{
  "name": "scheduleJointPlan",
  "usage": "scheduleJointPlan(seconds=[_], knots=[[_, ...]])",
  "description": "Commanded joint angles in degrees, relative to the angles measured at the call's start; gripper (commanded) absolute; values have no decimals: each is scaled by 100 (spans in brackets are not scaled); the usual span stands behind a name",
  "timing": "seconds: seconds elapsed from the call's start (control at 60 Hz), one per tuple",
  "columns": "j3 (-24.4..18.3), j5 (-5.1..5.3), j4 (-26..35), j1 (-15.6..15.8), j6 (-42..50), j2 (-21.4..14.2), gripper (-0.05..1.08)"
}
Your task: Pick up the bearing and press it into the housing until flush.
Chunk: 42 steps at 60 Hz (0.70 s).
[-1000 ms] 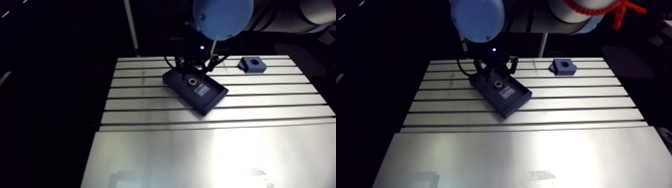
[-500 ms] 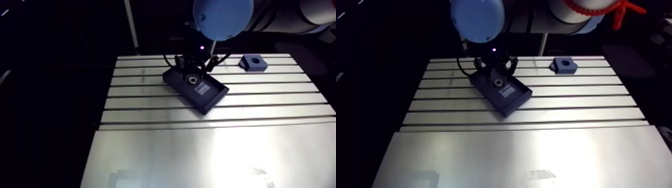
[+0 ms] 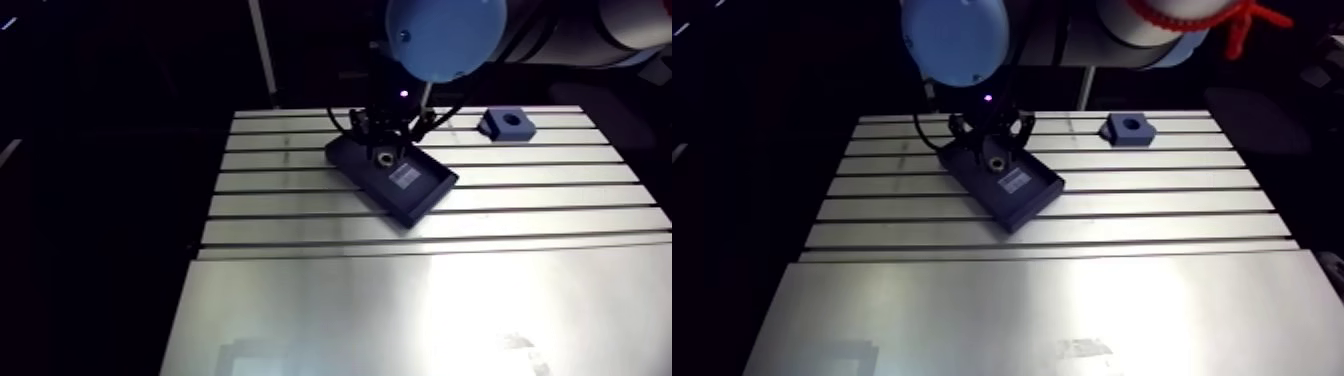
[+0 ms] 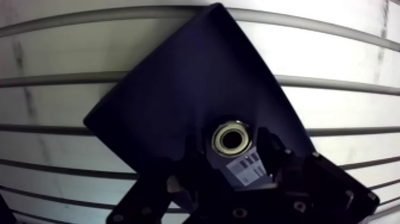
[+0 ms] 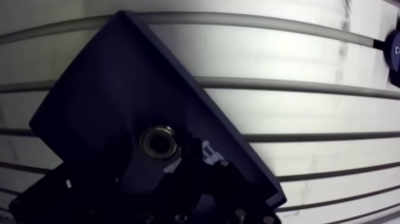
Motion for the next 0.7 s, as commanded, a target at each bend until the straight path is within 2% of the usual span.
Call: scheduleJointPlan(seconds=[0.017,0.7], knots=[[0,9,-33,0,0,26,45],[9,9,-36,0,0,52,51]])
